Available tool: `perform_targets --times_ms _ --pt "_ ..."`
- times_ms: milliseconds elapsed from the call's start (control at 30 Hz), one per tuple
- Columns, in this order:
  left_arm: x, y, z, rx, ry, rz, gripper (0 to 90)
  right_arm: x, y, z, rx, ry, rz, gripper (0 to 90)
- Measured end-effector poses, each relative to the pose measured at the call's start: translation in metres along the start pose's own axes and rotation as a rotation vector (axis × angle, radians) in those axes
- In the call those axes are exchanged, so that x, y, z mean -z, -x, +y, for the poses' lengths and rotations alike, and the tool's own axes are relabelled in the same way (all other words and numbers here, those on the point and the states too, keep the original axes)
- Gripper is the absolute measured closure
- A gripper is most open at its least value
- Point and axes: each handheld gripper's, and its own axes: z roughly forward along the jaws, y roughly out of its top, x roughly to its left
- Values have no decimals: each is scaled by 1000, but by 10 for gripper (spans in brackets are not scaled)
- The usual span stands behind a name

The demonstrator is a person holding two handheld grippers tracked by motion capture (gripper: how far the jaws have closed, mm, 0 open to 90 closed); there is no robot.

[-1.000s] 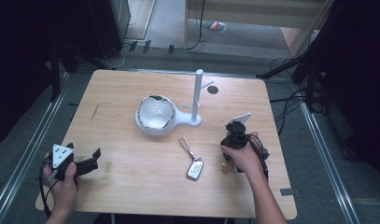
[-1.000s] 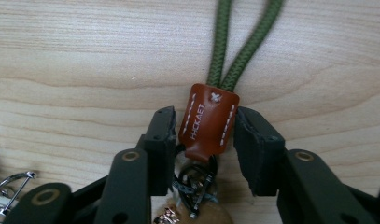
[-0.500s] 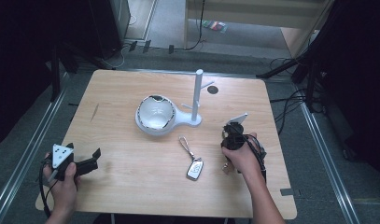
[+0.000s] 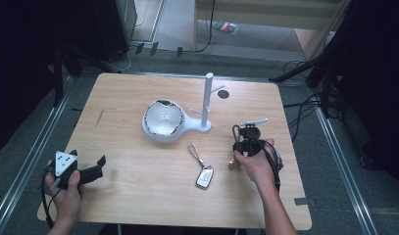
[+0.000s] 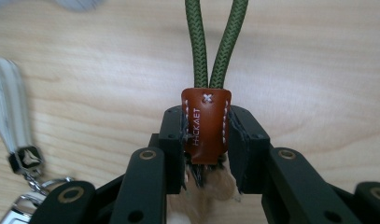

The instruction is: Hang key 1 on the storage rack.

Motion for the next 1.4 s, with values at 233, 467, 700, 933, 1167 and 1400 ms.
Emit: perform_targets --times_ms 233,467,700,933,1167,1400 --pt "0 0 0 3 1 1 0 16 1 5 -16 151 70 698" --pt "0 0 0 6 0 -3 0 28 -1 7 -18 255 98 698" --pt "0 0 0 0 -1 0 0 44 -2 11 -3 388 135 698" --pt "-1 0 0 0 2 1 0 56 -7 15 30 487 144 697" --pt "-1 0 0 6 3 0 0 62 -10 21 46 550 164 696" --pt "-1 0 0 6 2 1 0 64 -15 27 66 581 190 695"
